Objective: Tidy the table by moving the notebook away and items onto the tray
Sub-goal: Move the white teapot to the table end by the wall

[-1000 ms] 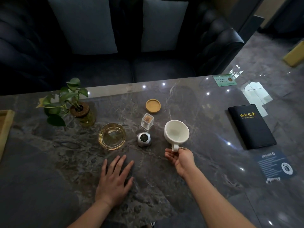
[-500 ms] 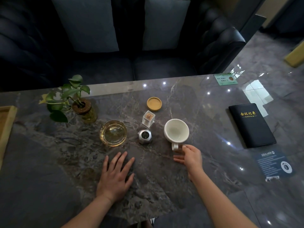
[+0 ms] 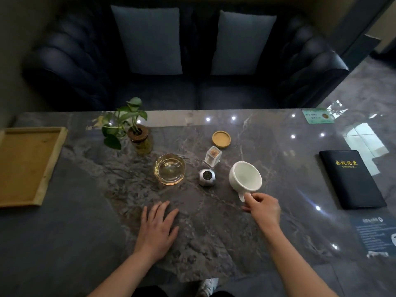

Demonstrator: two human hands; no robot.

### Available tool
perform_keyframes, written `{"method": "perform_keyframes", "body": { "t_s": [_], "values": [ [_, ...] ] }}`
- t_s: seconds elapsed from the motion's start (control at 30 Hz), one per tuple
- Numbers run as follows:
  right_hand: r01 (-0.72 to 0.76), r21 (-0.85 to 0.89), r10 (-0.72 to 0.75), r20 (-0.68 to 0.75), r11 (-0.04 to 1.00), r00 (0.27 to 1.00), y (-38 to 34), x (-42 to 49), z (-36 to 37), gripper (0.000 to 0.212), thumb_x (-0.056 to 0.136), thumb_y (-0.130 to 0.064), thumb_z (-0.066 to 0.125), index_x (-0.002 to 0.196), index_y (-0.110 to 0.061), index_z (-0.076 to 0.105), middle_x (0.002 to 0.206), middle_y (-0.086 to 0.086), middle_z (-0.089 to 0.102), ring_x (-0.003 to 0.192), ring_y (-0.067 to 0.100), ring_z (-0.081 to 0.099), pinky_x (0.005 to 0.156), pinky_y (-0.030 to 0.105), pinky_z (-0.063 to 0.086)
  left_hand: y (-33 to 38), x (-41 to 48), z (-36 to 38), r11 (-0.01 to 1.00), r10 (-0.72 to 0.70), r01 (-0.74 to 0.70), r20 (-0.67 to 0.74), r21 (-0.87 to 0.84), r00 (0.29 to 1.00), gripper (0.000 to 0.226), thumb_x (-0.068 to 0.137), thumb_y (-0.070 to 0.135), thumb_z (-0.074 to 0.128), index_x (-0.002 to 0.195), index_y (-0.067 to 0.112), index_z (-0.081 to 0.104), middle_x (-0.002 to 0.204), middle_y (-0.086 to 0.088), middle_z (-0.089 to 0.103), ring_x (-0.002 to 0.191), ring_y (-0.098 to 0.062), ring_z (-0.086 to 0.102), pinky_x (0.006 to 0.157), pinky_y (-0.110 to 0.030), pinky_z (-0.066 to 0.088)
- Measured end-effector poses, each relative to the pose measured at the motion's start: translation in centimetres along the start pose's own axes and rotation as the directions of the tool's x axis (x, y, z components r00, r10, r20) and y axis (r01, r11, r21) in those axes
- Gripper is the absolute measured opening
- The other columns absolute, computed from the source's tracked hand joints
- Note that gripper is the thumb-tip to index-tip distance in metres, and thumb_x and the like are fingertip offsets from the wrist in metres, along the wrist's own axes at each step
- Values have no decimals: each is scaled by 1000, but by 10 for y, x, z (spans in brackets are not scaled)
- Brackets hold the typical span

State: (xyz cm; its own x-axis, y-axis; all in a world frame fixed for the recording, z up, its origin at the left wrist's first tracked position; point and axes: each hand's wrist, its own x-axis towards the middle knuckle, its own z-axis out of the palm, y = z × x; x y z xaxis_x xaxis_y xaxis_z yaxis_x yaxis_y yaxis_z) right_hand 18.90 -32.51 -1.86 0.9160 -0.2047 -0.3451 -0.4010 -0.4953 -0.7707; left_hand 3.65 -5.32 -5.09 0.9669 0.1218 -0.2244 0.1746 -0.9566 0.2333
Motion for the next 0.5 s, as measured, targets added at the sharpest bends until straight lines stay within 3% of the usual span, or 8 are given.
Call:
{"method": "perform_keyframes", "body": {
  "t_s": [0.1, 0.23, 0.3, 0.37, 0.5],
  "values": [
    [75, 40, -78, 93, 996, 993, 10, -29, 7, 23, 81, -27, 76, 64, -12, 71, 57, 7, 70, 58, 20, 73, 69, 56, 60, -4, -8, 1, 989, -58, 53, -29, -135, 998, 40, 88, 44, 53, 121, 26, 65, 140, -5, 53, 136, -27, 42, 118, -53, 23],
    [260, -41, -245, 221, 965, 944, 5, -62, 37, 19, 77, -38, 79, 65, -25, 71, 60, -5, 69, 58, 13, 69, 61, 45, 59, 4, -18, -5, 913, -227, 168, -121, -371, 966, 32, 81, 41, 55, 103, 24, 72, 107, 3, 66, 108, -25, 60, 101, -50, 41],
    [327, -64, -298, 278, 943, 913, -2, -72, 56, 19, 76, -39, 79, 67, -24, 71, 62, -8, 69, 60, 8, 67, 61, 37, 58, 4, -27, -4, 921, -297, 233, -176, -311, 939, 25, 78, 30, 70, 102, 23, 72, 107, 0, 66, 109, -27, 60, 102, -59, 38],
    [400, -104, -350, 320, 911, 880, -9, -81, 73, 20, 76, -38, 79, 67, -22, 71, 64, -9, 67, 61, 3, 63, 61, 28, 52, 0, -38, -2, 932, -331, 292, -175, -213, 927, 33, 74, 27, 76, 106, 22, 72, 118, -8, 64, 117, -32, 57, 101, -66, 37],
    [443, -114, -373, 379, 889, 847, -17, -98, 102, 22, 78, -35, 78, 67, -18, 70, 66, -5, 66, 63, 6, 61, 61, 27, 47, -18, -56, -2, 912, -404, 388, -131, -133, 905, 43, 83, 39, 68, 124, 27, 64, 138, -11, 54, 132, -32, 46, 109, -64, 29]
  ]
}}
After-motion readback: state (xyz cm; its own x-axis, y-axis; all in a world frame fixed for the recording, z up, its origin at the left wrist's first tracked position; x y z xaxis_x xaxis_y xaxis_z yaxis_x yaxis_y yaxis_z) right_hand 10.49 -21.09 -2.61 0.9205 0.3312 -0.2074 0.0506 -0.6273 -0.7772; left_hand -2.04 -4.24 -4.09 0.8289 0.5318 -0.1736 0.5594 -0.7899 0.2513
